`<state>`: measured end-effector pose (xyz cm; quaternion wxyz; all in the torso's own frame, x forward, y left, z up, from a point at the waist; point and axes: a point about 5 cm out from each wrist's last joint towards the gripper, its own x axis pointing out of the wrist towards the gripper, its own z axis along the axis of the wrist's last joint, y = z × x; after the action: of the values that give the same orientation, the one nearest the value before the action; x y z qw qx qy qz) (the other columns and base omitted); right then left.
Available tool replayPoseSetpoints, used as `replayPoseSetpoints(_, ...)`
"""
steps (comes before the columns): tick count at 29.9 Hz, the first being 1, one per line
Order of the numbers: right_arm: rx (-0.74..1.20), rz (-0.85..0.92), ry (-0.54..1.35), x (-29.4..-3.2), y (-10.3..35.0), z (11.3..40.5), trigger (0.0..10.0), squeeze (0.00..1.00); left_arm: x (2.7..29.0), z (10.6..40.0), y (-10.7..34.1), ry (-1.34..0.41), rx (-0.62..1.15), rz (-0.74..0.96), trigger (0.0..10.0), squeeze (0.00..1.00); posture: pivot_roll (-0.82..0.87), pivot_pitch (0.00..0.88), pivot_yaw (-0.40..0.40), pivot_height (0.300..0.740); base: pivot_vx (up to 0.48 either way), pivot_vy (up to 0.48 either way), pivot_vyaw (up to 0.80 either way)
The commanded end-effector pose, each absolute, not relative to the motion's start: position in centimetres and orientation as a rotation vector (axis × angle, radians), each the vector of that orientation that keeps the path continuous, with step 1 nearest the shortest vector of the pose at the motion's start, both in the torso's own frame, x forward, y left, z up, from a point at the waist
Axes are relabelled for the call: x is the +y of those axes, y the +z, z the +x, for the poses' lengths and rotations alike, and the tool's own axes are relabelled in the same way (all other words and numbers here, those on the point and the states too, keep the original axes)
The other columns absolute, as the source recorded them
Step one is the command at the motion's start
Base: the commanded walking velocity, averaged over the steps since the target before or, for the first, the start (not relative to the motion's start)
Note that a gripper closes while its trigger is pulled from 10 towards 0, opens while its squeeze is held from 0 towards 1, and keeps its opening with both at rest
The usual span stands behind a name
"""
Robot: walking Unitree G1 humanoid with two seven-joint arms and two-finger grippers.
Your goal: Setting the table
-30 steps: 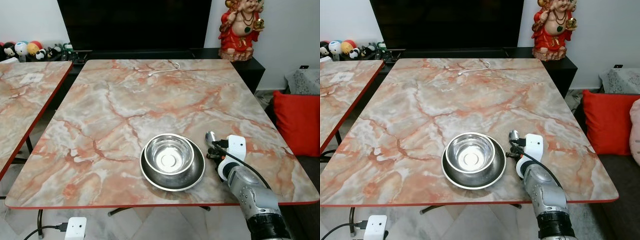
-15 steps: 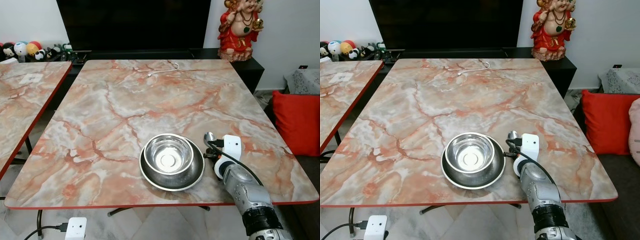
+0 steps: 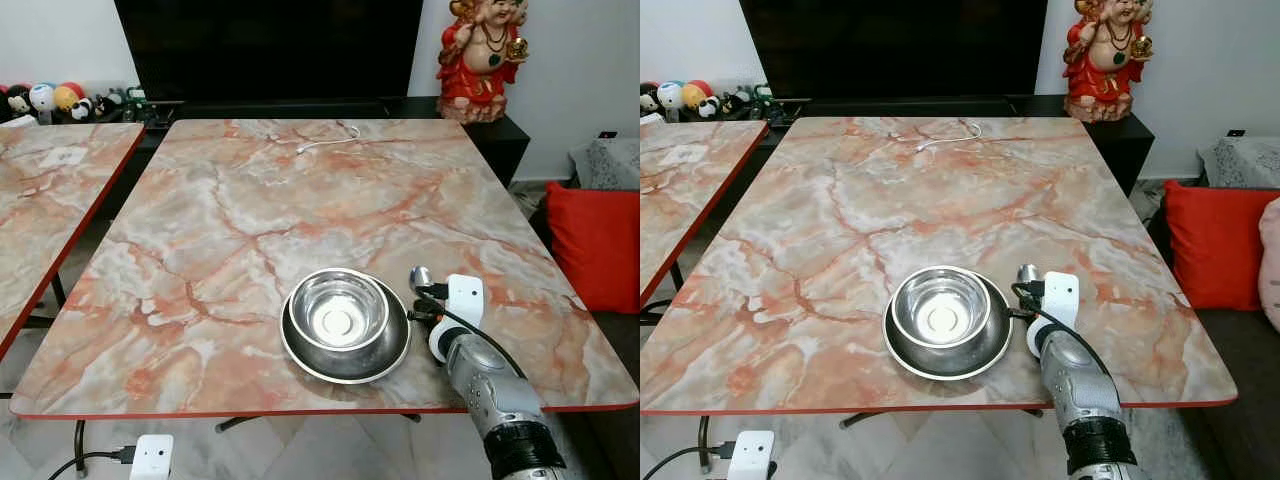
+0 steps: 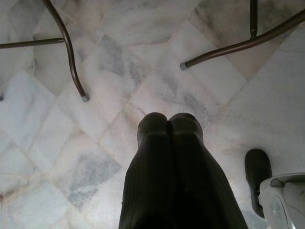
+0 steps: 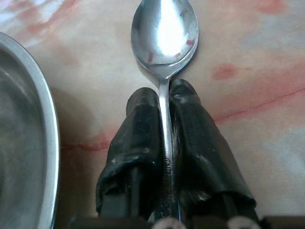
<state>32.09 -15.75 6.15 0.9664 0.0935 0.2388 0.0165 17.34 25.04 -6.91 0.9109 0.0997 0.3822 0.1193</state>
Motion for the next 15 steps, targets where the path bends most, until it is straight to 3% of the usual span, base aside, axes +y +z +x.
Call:
replayPoseSetpoints(1,0.516,0.188,0.03,-15.68,5.63,31.64,10.0,0.95,25.31,17.18,-6.92,0.254,0.794,0.213,10.0,0.0,-0.02,0.0,0.003,0.74,0.0,0.0,0.0)
replayPoseSetpoints(3,0.516,0.184,0.028,-15.72,5.64,31.6,10.0,0.93,25.33,17.17,-6.91,0.254,0.794,0.214,10.0,0.0,-0.02,0.0,0.003,0.74,0.0,0.0,0.0)
replayPoseSetpoints(4,0.512,0.183,0.023,-15.85,5.7,31.54,10.0,0.37,25.31,17.17,-6.92,0.254,0.794,0.214,10.0,0.0,-0.02,0.0,0.002,0.74,0.0,0.0,0.0)
replayPoseSetpoints(6,0.51,0.179,0.016,-15.98,5.74,31.47,10.0,0.37,25.3,17.19,-6.91,0.254,0.793,0.214,10.0,0.0,-0.02,0.0,0.002,0.74,0.0,0.0,0.0)
replayPoseSetpoints(7,0.509,0.174,0.014,-16.06,5.78,31.43,10.0,0.0,25.29,17.19,-6.91,0.254,0.793,0.214,10.0,0.0,-0.02,0.0,0.002,0.74,0.0,0.0,0.0)
replayPoseSetpoints(15,0.5,0.175,0.016,-16.04,6.14,31.27,10.0,0.0,25.3,17.21,-6.91,0.253,0.794,0.214,10.0,0.0,-0.02,0.0,0.002,0.74,0.0,0.0,0.0)
